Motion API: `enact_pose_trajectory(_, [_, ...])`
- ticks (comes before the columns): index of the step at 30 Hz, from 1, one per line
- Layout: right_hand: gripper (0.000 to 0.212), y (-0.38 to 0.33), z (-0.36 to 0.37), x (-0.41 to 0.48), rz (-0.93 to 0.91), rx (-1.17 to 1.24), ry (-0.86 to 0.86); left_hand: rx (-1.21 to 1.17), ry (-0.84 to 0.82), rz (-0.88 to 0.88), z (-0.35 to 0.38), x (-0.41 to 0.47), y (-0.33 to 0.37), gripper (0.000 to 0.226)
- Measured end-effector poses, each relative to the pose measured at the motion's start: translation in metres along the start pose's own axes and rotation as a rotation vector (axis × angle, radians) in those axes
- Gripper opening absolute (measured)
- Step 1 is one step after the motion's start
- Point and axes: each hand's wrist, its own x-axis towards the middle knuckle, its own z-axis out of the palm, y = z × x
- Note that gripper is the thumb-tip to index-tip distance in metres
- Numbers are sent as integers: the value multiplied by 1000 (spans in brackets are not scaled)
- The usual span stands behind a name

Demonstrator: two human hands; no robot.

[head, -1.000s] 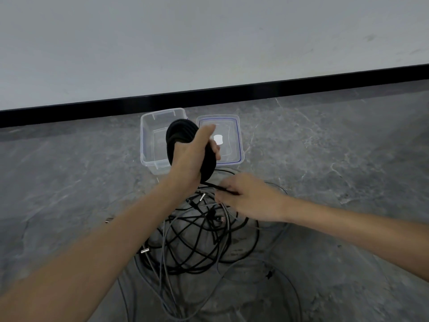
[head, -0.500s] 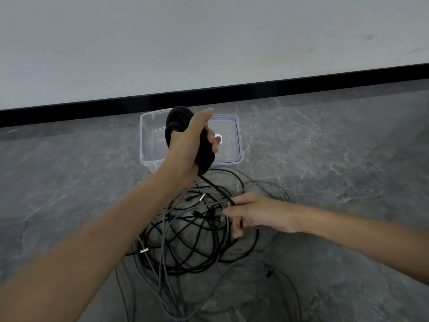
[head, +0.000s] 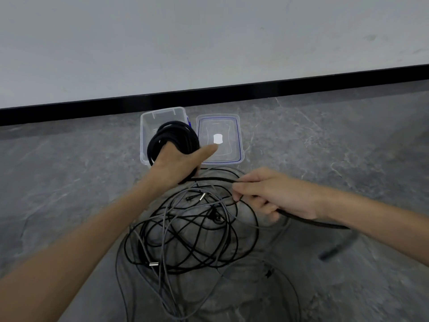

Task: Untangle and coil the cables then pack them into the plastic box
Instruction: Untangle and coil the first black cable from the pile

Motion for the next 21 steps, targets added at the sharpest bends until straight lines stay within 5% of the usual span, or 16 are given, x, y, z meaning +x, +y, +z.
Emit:
enact_pose_trajectory(4, [35,-7,6,0,-217,-426,82,116,-175,19,9,-6,-14,93])
enact_pose_trajectory(8, [39,-19,-1,-1,-314,-554,144,24,-304,32,14,-12,-12,80])
enact_pose_trajectory(14, [44,-20,1,-1,-380,-544,89,-306,-139,-263,26,-6,-18,78])
enact_pose_trajectory(18, [44,-34,-3,-6,-439,-494,74,-507,-110,-307,30,-8,-17,67])
enact_pose_trajectory(21, [44,-38,-5,-14,-445,-435,-3,-769,-43,-423,24,-2,-9,40])
